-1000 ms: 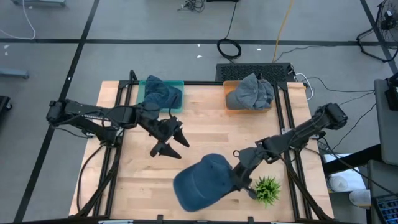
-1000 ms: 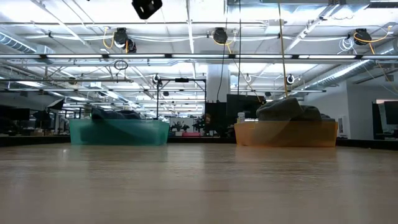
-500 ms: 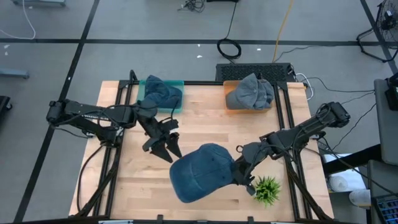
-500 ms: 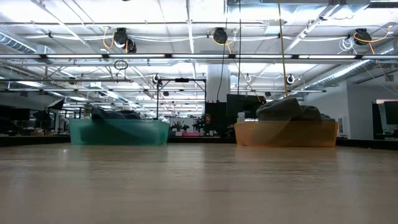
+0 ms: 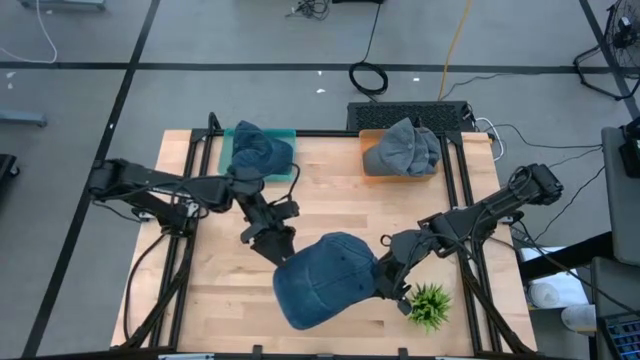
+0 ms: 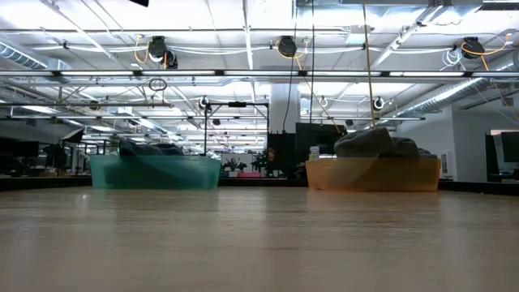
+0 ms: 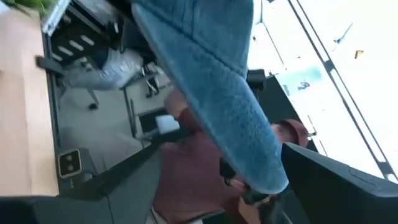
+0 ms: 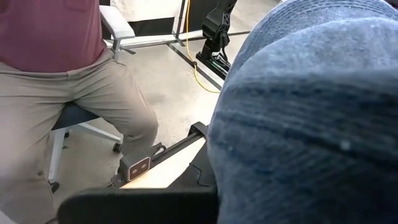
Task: Pick & Place hat
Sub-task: Put the dark blue cap into the blue bin
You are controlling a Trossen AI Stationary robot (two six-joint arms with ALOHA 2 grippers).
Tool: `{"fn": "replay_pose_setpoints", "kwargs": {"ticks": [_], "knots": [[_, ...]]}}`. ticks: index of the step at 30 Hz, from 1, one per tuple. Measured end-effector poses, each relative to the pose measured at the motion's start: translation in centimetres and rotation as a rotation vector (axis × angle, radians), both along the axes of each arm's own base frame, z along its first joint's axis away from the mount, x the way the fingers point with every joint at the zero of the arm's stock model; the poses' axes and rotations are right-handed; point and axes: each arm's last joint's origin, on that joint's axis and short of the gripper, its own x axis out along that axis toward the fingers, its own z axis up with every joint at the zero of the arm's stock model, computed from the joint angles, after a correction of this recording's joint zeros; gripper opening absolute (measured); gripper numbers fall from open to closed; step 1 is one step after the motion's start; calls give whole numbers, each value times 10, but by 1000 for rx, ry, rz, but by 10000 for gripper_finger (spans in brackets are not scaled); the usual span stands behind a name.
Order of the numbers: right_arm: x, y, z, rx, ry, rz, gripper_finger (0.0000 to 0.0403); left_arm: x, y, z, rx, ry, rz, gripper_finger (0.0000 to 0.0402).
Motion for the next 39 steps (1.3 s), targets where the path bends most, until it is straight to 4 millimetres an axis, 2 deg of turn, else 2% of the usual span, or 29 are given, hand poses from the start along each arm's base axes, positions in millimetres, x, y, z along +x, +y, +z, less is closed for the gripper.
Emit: {"fn": "replay_pose_setpoints", "kwargs": {"ticks": [3,6,17,23,31,36,39], "knots": [[0,0,-1,9,19,-6,0,2,-2,-1,-6,-6,-21,338],[-1,0,-2,19,48,-14,0,2,-3,-1,0,-22,-43,313],[1,-3,-12,20,60,-74,0,-1,-6,3,-13,-39,-150,111],[0,-3,-12,38,77,-84,9,-2,-7,3,19,-98,-178,17],[1,-3,-11,54,76,-113,18,-4,-8,3,48,-159,-221,10],[1,-4,-12,148,152,-162,24,-6,-5,4,54,-177,-254,9],[1,-4,-12,239,215,-200,43,-9,-3,8,70,-224,-273,6]]}}
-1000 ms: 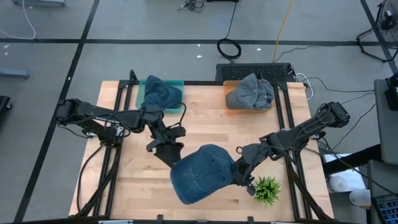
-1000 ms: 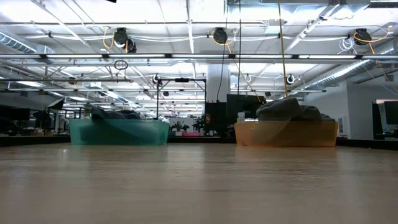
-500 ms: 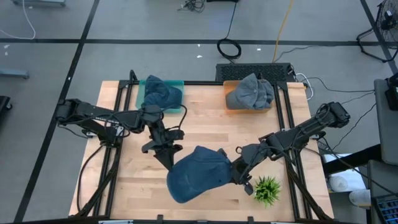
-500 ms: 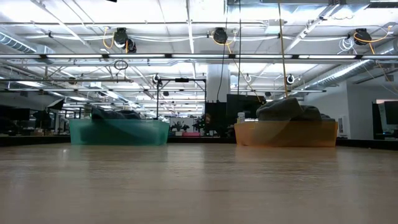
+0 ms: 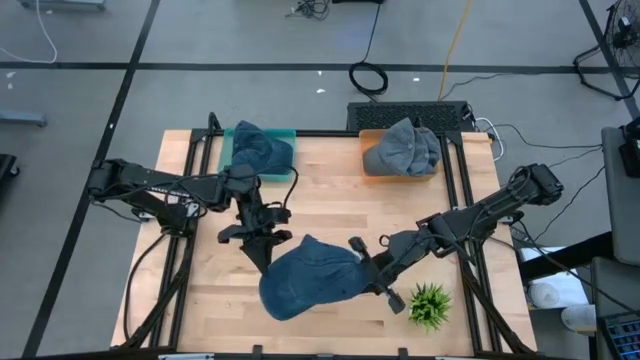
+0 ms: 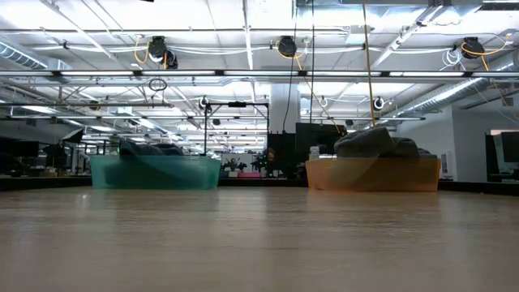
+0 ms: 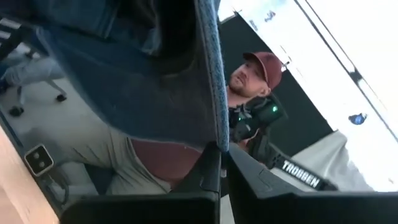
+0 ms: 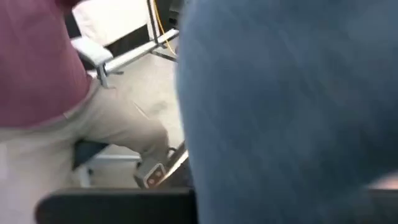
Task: Pick & Place hat
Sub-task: Put the dark blue cap into the blue bin
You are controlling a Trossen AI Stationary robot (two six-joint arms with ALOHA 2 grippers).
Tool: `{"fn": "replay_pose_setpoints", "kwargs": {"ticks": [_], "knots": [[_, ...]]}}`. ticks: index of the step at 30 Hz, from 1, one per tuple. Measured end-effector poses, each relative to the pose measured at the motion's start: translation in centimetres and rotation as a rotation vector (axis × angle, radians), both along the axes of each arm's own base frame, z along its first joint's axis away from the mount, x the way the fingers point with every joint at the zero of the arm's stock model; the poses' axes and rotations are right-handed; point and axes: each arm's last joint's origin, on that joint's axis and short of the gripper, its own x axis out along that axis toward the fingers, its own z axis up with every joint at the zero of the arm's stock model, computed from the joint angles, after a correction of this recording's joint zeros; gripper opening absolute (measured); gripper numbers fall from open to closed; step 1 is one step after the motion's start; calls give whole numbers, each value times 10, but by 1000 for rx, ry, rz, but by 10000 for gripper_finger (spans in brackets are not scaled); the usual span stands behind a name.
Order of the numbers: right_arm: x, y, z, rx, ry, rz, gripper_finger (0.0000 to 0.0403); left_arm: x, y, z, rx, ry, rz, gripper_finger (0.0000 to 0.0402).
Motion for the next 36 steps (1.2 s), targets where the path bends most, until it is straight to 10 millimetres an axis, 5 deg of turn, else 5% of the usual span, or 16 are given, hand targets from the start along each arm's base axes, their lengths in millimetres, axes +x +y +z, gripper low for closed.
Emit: {"fn": "replay_pose_setpoints", "kwargs": {"ticks": [10,15,22,36], "knots": [[-1,-3,5,72,18,-49,219,-20,19,22,57,-243,47,5],[4,-8,10,83,-110,-300,285,-33,29,32,98,-362,80,4],[6,-21,-1,234,-398,-381,303,-51,43,40,243,-584,264,4],[-15,-89,-57,481,-641,-435,282,-58,45,42,684,-856,677,4]]}}
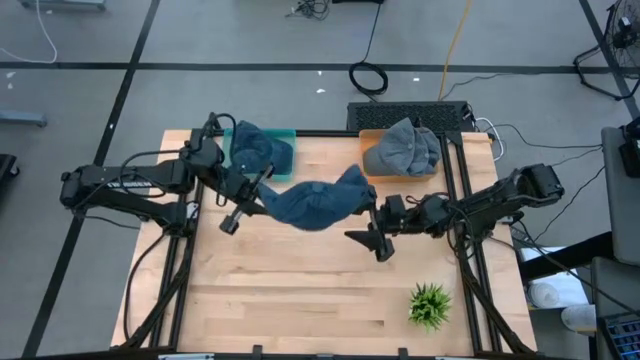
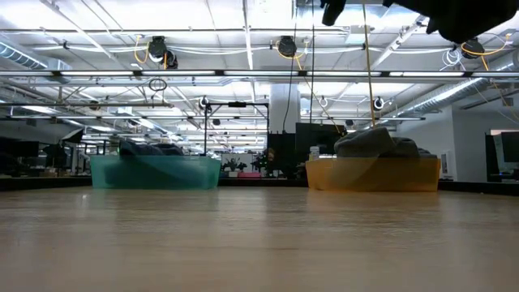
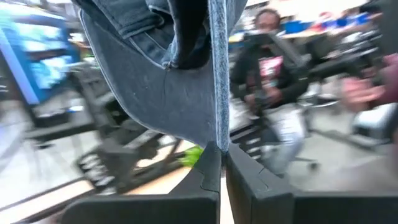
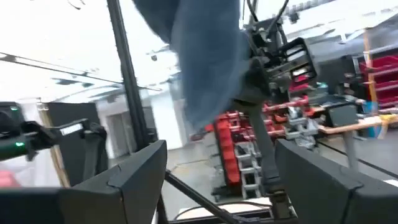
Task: Pick & Place hat
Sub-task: Put the dark blue cap into the blue bin
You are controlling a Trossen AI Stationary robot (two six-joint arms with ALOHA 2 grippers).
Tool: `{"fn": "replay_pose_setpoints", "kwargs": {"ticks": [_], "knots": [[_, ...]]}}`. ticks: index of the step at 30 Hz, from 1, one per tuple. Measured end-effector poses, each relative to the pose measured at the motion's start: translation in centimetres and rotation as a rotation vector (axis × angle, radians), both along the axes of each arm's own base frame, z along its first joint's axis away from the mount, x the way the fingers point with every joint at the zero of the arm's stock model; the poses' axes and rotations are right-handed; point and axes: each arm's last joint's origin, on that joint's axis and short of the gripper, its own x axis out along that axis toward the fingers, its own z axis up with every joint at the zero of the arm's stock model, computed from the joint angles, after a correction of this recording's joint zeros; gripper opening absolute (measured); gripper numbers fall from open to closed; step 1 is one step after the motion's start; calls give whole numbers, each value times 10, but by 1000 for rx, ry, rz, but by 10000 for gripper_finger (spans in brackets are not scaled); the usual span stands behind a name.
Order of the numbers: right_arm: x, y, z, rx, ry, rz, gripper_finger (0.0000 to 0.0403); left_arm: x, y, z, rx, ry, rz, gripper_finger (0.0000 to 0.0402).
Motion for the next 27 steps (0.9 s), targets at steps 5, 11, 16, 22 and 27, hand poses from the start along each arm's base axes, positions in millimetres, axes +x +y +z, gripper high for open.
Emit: {"fn": "replay_pose_setpoints", "kwargs": {"ticks": [5,11,16,22,27], "knots": [[0,-7,-1,-26,-13,46,283,6,-6,-3,75,-24,126,4],[1,-16,1,-36,-36,7,279,14,-18,-5,131,-63,207,4],[-1,-19,4,-40,-80,8,278,27,-26,-8,131,-97,236,4],[-3,-15,8,-83,-129,33,274,43,-35,-16,140,-123,267,4],[-4,-12,8,-95,-133,41,226,49,-37,-20,141,-118,321,4]]}}
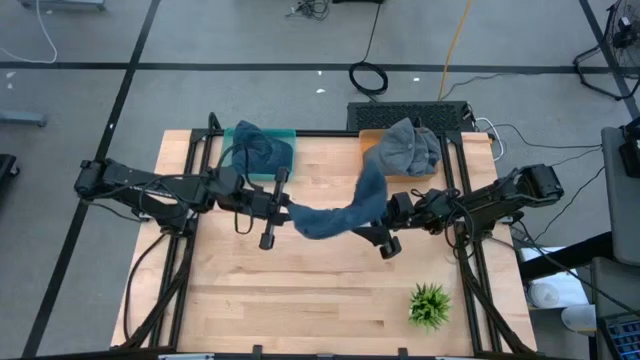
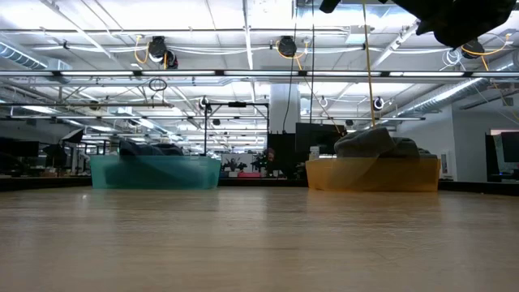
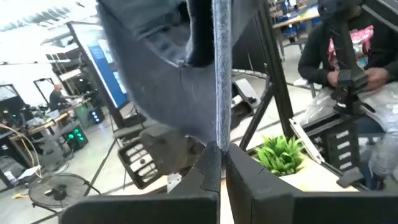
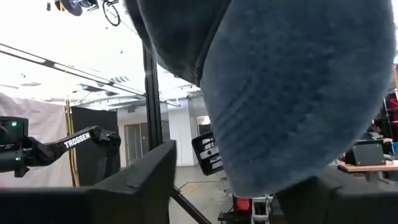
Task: Pick & Place hat
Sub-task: Put the dark blue cap into the blue bin
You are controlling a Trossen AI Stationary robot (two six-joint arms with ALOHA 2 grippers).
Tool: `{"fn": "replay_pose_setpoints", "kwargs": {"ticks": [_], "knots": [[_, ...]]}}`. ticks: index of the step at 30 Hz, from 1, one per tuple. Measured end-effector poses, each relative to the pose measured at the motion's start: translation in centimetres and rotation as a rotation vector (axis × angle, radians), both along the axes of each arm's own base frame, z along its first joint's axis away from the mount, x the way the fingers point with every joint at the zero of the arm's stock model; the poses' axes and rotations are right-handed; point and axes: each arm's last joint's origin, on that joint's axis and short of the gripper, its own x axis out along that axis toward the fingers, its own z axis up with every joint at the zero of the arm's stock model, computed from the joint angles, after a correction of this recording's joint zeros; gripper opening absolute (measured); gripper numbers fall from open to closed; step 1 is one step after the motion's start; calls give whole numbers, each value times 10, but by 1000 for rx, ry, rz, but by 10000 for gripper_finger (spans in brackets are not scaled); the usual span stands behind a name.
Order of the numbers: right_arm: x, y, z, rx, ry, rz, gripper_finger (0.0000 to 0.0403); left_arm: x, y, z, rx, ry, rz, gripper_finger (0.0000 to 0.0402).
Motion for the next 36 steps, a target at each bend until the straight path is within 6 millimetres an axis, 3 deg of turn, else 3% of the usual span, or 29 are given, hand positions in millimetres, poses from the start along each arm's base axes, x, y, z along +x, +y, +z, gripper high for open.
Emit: {"fn": "replay_pose_setpoints", "kwargs": {"ticks": [11,16,22,29,36], "knots": [[0,4,-2,-39,11,6,14,0,-1,-5,-7,57,17,4],[0,7,-2,-70,11,-16,4,0,-1,-11,-22,129,25,23],[0,8,-3,-42,27,-6,2,-2,0,-22,-95,257,40,85],[2,8,-6,-4,71,-2,1,-8,5,-26,-123,323,183,172],[0,7,-12,-49,86,-37,1,-38,7,-11,-135,352,139,271]]}}
